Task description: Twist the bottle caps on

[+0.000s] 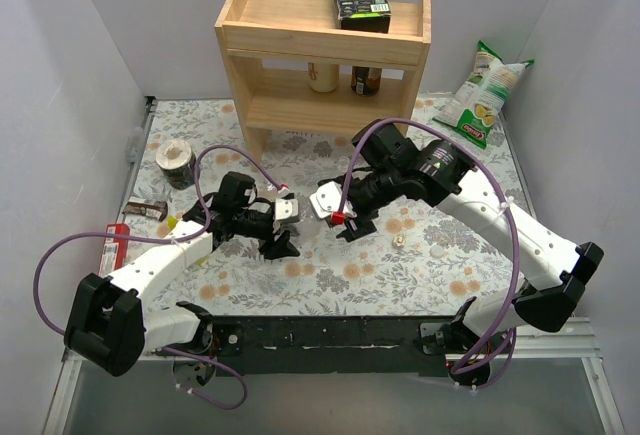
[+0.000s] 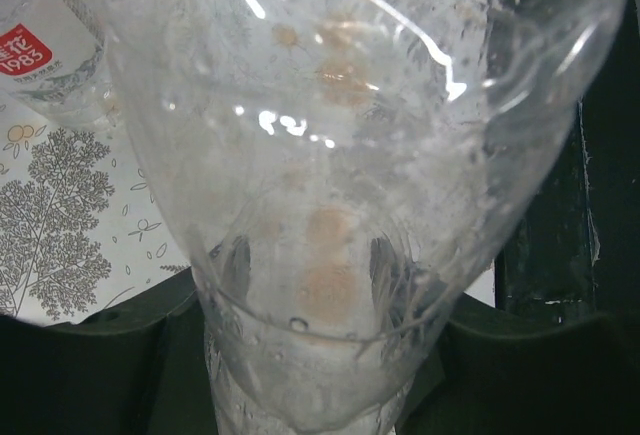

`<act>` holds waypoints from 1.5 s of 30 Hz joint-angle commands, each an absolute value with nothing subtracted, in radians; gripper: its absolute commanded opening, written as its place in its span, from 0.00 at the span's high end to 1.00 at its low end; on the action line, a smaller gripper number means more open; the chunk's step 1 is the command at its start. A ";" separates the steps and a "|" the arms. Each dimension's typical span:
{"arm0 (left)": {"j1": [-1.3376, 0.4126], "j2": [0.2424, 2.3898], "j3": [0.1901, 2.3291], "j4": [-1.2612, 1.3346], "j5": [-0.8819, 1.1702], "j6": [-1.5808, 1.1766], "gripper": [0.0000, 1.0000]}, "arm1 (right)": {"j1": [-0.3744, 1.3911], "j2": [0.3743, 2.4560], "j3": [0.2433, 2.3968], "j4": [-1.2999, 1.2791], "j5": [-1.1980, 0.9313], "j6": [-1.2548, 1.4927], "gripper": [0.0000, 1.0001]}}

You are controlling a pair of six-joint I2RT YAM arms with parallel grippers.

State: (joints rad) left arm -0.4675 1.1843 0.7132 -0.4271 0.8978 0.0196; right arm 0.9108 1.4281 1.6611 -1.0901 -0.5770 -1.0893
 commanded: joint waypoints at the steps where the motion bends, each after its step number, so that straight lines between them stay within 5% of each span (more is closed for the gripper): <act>1: -0.482 1.164 0.750 -0.452 0.899 0.084 1.00 | 0.917 1.427 1.671 -1.057 -0.551 -1.112 0.30; 23: -0.497 1.137 0.747 -0.469 0.891 0.130 1.00 | 0.971 1.451 1.634 -1.071 -0.543 -1.166 0.46; 45: -0.497 1.109 0.700 -0.430 0.877 0.129 1.00 | 0.968 1.407 1.534 -0.993 -0.440 -1.109 0.47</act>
